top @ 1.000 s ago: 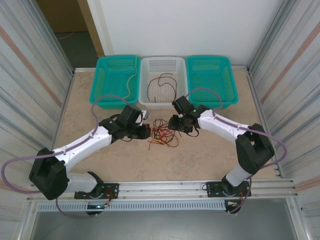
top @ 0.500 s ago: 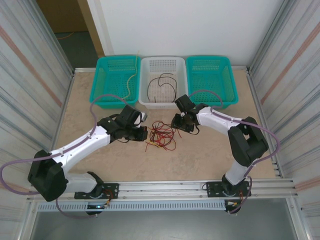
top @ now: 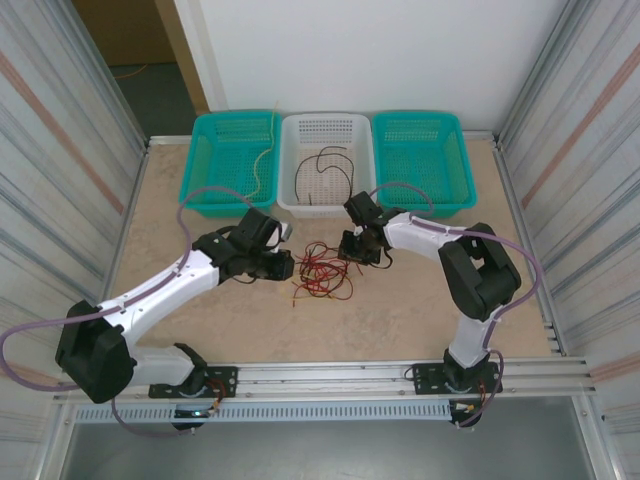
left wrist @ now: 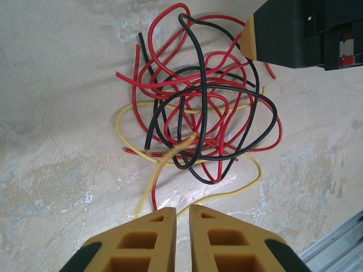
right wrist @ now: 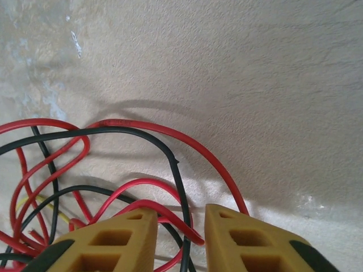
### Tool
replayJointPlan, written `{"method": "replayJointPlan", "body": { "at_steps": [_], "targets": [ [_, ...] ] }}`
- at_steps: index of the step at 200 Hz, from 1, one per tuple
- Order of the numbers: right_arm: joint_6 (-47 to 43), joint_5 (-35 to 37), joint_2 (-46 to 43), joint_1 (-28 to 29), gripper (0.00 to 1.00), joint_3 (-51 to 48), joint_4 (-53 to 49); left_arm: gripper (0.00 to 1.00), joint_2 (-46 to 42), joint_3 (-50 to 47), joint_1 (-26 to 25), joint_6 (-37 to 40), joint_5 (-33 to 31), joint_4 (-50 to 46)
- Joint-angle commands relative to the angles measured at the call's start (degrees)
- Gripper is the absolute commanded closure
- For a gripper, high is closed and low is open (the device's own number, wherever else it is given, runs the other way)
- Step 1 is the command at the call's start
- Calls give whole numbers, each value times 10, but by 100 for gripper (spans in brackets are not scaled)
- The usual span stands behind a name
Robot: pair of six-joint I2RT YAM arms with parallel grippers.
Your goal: Untangle the cables
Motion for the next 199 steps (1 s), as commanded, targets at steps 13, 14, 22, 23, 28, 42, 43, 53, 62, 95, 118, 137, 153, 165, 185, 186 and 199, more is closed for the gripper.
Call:
{"method": "replayJointPlan", "body": {
  "at_steps": [13,14,22,23,28,42,43,53,62,95,118,137,153,165,185,186,199],
  "targets": [
    [-14,15,-13,6,86,-5,-7,84,-8,15,4,-6,0,8],
    [-15,16,-14,6,87,-5,-7,83,-8,15,4,-6,1,8],
    [-19,21,-24,8,91,-5,-10,81,-3,16,4,-8,8,17],
    [-20,22,-26,9,92,-5,-11,81,-2,16,4,-9,9,18],
    [-23,27,-33,11,95,-5,-14,79,1,18,4,-10,14,24],
    [-34,42,-58,20,100,-2,-27,74,15,23,2,-15,28,45],
    [-35,44,-60,21,100,-2,-28,74,16,24,2,-15,29,46],
    [-42,59,-79,31,100,3,-43,71,28,29,-1,-19,35,62],
    [-51,71,-101,43,100,8,-56,68,39,35,-4,-21,40,77],
    [-74,121,-189,98,100,21,-93,67,90,54,-19,-38,55,128],
    [-78,139,-254,123,100,30,-101,67,119,52,-21,-58,62,161],
    [-77,151,-300,128,100,39,-107,68,133,44,-22,-78,71,187],
    [-76,162,-335,128,100,48,-109,69,138,37,-22,-89,77,202],
    [-76,166,-357,126,100,59,-110,69,138,27,-22,-95,75,209],
    [-78,173,-382,123,100,83,-112,69,138,12,-22,-105,75,216],
    [-78,174,-383,123,100,84,-112,69,138,11,-22,-105,75,217],
    [-81,179,-396,120,100,102,-116,70,138,2,-22,-110,77,221]
  ]
}}
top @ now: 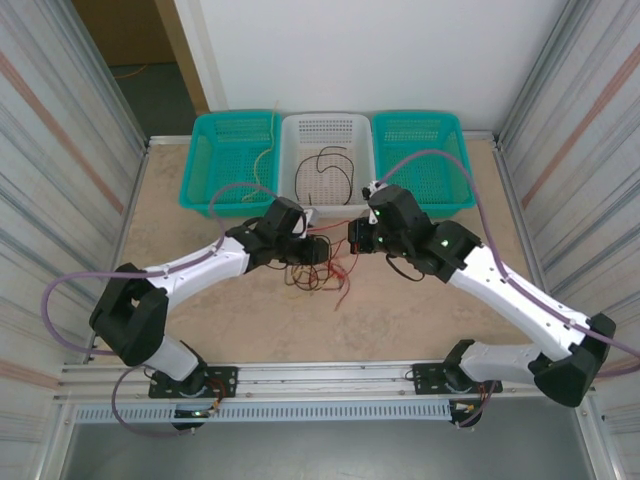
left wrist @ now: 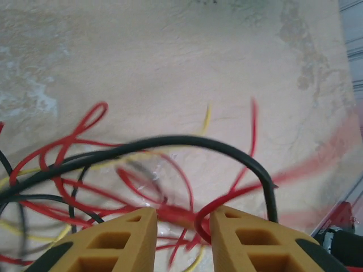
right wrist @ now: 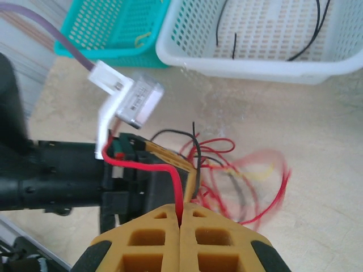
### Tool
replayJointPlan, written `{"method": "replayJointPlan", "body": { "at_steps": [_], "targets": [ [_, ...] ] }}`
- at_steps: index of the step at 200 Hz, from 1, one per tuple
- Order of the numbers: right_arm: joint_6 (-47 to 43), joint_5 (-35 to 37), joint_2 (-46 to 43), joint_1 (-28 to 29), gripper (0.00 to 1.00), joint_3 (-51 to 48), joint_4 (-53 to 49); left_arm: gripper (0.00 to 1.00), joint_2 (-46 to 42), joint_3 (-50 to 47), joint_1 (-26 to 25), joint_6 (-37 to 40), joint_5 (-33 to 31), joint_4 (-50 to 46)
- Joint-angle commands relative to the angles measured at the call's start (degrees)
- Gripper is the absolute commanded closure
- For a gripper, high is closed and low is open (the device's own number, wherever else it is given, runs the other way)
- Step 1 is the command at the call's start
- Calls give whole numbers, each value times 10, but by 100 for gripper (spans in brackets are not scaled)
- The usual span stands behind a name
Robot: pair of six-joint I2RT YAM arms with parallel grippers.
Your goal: Untangle the cables
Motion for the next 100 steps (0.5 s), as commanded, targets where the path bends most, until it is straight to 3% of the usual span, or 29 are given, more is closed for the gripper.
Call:
{"method": "replayJointPlan", "body": {
  "at_steps": [1,100],
  "targets": [
    [-16,29,-34,-8,100,46,2,70,-1,-28,-1,-21,4,5],
    [-34,39,-101,-62,100,116,-35,72,-32,-89,-2,-21,-3,-5]
  ]
}}
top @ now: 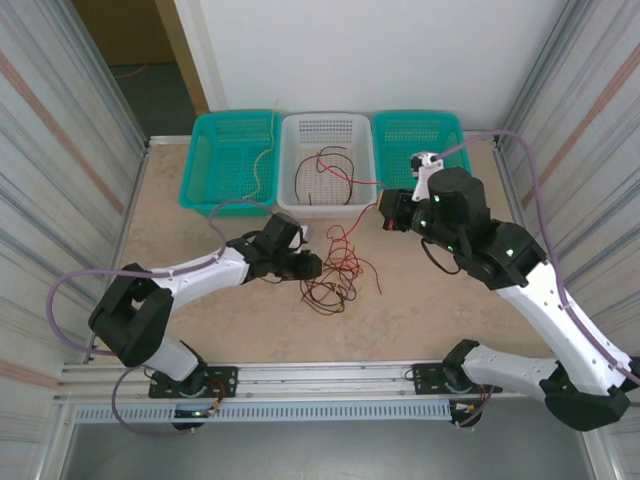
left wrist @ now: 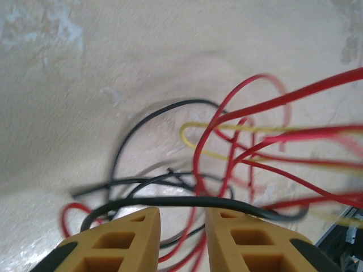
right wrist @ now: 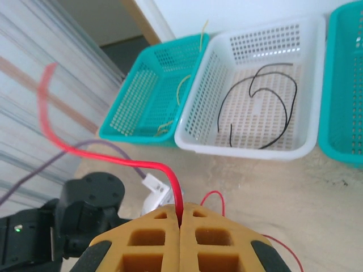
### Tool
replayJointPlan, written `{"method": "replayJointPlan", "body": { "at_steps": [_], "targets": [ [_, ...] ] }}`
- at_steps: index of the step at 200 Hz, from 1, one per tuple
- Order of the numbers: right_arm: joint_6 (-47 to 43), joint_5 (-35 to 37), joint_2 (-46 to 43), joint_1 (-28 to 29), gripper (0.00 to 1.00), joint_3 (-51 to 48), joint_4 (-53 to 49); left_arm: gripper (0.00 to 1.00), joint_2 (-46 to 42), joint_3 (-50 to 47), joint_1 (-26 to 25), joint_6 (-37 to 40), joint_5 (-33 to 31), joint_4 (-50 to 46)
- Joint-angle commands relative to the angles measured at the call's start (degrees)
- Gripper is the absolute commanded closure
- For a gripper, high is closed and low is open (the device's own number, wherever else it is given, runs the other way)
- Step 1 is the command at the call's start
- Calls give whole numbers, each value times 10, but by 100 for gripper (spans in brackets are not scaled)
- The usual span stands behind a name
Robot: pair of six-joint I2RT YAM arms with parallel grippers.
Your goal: Untangle the cables
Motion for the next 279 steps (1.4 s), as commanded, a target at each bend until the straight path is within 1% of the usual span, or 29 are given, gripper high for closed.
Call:
{"method": "replayJointPlan", "body": {
  "at_steps": [1,20,39,54,65,75,89,107,132,161,170,191,199,234,245,248,255,270,279],
  "targets": [
    [-11,11,-19,-9,100,14,-1,72,-27,-15,1,-4,-10,-16],
    [-10,5,-24,-21,100,13,3,72,-38,-16,5,5,-15,-30],
    [-6,-11,-23,-35,100,14,0,65,-77,-8,13,19,-17,-38],
    [2,-28,-22,-44,100,14,-1,51,-135,-1,8,42,-33,-20],
    [6,-41,-16,-50,100,15,1,40,-176,11,-5,77,-46,-3],
    [10,-53,-10,-53,100,17,1,31,-203,31,-27,121,-63,3],
    [12,-61,-4,-54,100,17,4,23,-222,69,-66,192,-88,4],
    [17,-70,-2,-54,100,15,9,20,-214,119,-103,259,-110,7],
    [23,-88,1,-55,100,16,14,20,-175,150,-107,290,-97,43],
    [34,-116,-4,-58,100,14,24,24,-116,184,-109,318,-94,65],
    [39,-127,-7,-59,100,10,32,26,-101,191,-109,320,-82,75],
    [57,-146,-16,-64,100,-7,57,32,-76,198,-110,321,-74,99],
    [64,-152,-17,-66,100,-14,65,41,-69,201,-112,319,-76,103],
    [82,-168,-20,-79,100,-32,84,88,-70,192,-113,306,-78,120],
    [85,-173,-20,-83,100,-35,88,99,-76,183,-113,296,-81,131],
    [84,-173,-20,-84,100,-36,88,100,-78,180,-113,293,-83,132],
    [85,-172,-19,-86,94,-39,88,100,-82,177,-113,288,-85,134],
    [88,-162,-19,-94,62,-50,82,100,-88,171,-107,271,-76,138],
    [91,-157,-18,-102,48,-63,78,100,-93,166,-96,249,-67,147]
  ]
}}
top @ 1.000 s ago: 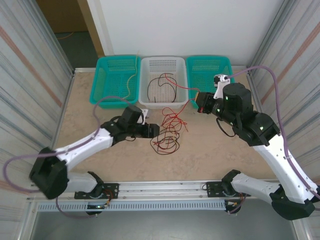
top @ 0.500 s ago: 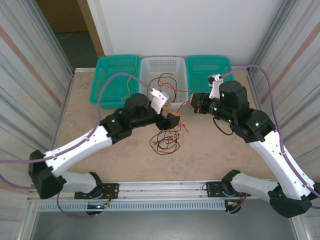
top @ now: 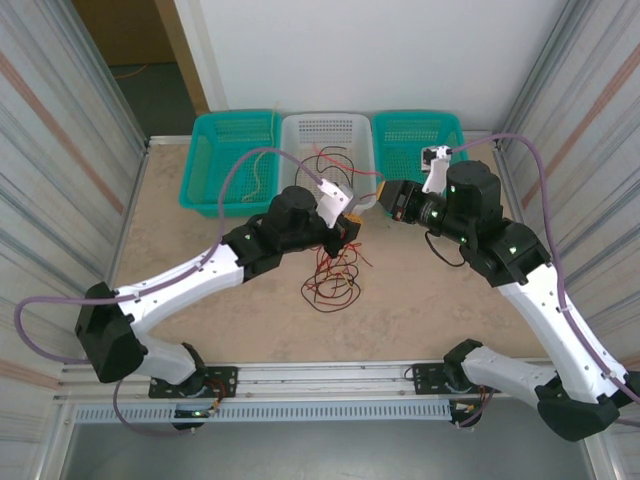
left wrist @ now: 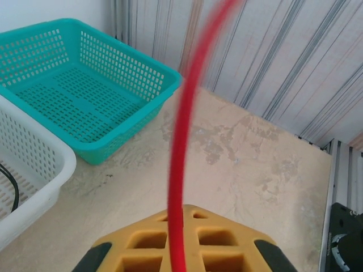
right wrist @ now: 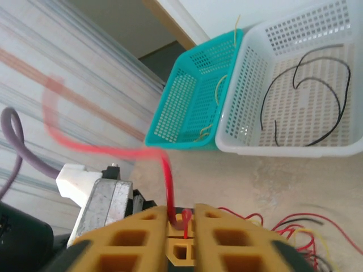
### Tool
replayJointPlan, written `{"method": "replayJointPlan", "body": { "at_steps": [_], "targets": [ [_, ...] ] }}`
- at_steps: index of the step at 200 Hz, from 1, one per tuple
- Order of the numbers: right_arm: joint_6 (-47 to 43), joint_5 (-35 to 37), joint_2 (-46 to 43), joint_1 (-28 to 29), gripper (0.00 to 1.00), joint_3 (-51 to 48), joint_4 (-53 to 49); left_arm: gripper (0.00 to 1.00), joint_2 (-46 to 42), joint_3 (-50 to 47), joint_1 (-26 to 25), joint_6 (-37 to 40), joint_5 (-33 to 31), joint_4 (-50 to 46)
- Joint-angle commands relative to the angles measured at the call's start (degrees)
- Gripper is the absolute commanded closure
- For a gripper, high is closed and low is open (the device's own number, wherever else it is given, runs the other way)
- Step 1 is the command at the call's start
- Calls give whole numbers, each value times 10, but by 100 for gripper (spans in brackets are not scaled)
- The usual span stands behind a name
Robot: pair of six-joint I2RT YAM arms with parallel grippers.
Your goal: Untangle the cables
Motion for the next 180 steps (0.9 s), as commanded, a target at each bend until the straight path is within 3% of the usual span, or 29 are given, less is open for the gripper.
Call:
{"method": "replayJointPlan", "body": {
  "at_steps": [1,13,45,66,98,133,180],
  "targets": [
    [14,-1,-7,-14,46,-25,5,100,-32,-9,14,-43,14,48],
    [14,2,-4,-21,35,-47,0,100,-39,-18,36,-85,30,64],
    [25,-23,4,-18,26,-140,34,100,-60,-37,98,-203,89,114],
    [46,-50,26,-8,22,-174,64,100,-68,-27,111,-222,133,112],
    [4,-26,91,40,8,-159,74,100,-84,-28,112,-234,172,107],
    [-16,-10,175,63,3,-155,98,100,-108,-28,111,-239,158,99],
    [26,-32,196,85,6,-196,199,100,-116,-16,112,-266,176,113]
  ]
}}
